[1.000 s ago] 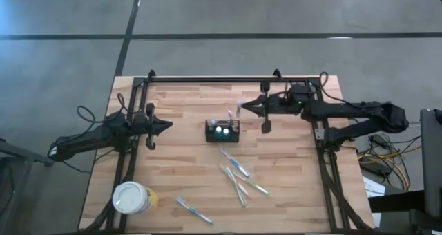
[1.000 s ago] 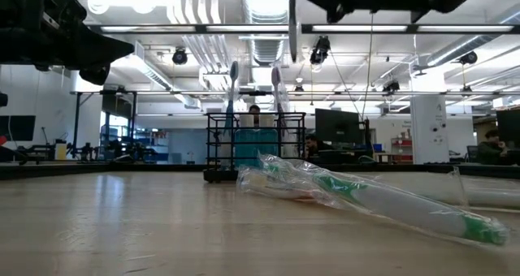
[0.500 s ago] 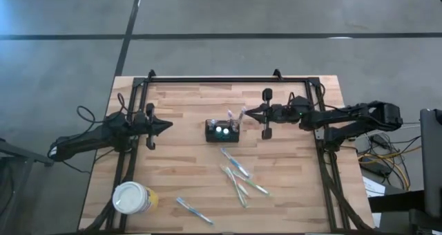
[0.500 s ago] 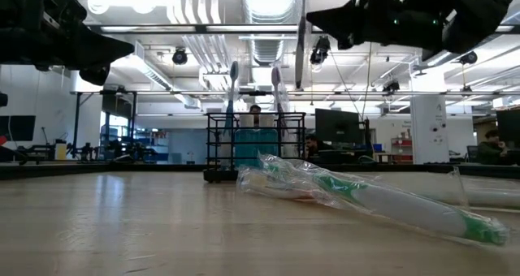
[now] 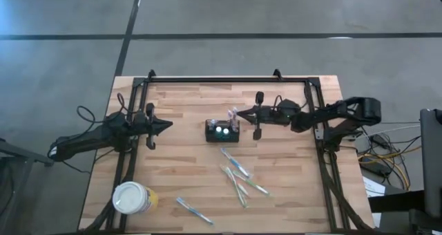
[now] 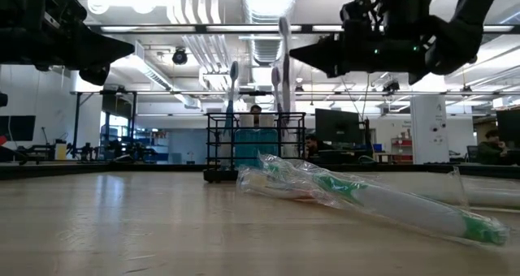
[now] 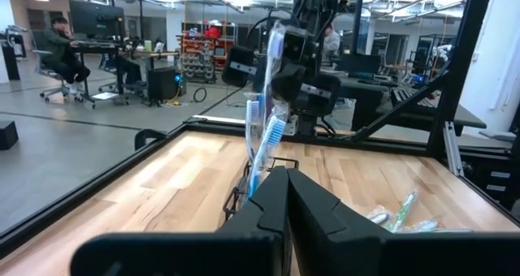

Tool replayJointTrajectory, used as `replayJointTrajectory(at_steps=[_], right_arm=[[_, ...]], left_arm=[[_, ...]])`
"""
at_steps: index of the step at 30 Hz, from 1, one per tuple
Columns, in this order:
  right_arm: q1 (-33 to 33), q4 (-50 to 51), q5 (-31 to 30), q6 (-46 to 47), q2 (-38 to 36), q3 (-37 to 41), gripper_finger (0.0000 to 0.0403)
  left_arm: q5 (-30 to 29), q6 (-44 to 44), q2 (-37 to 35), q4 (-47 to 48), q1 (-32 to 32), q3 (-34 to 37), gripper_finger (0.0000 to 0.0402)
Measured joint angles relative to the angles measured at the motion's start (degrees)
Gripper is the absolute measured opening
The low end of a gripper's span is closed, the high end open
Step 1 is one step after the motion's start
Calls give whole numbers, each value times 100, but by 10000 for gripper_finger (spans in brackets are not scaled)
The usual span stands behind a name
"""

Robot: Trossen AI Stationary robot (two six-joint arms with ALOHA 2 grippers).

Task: Pick & Place toothbrushing station
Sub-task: Put the violet toothbrush into the black wire organizer

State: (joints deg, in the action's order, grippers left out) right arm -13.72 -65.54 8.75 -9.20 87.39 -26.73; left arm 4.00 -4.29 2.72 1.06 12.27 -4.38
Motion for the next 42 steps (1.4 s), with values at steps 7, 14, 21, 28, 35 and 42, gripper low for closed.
replayJointTrajectory(at_steps=[7, 14, 21, 28, 35, 42], right_arm=[[-1, -239, -275, -109, 424, -7, 8], [4, -238, -272, -230, 685, -3, 8], [74, -259, -279, -394, 876, 20, 8], [123, -250, -294, -494, 1056, 38, 8], [149, -226, -294, -414, 1195, 99, 8], [146, -155, -292, -206, 1285, 124, 8]], left_arm=[[-1, -1, 0, 0, 0, 1, 10], [-1, 27, 0, 2, 0, 2, 10], [-4, 35, 0, 2, 0, 2, 10], [-4, 39, 0, 4, 0, 2, 10], [-6, 70, 0, 2, 0, 2, 10], [-47, 94, 0, 2, 0, 2, 10]])
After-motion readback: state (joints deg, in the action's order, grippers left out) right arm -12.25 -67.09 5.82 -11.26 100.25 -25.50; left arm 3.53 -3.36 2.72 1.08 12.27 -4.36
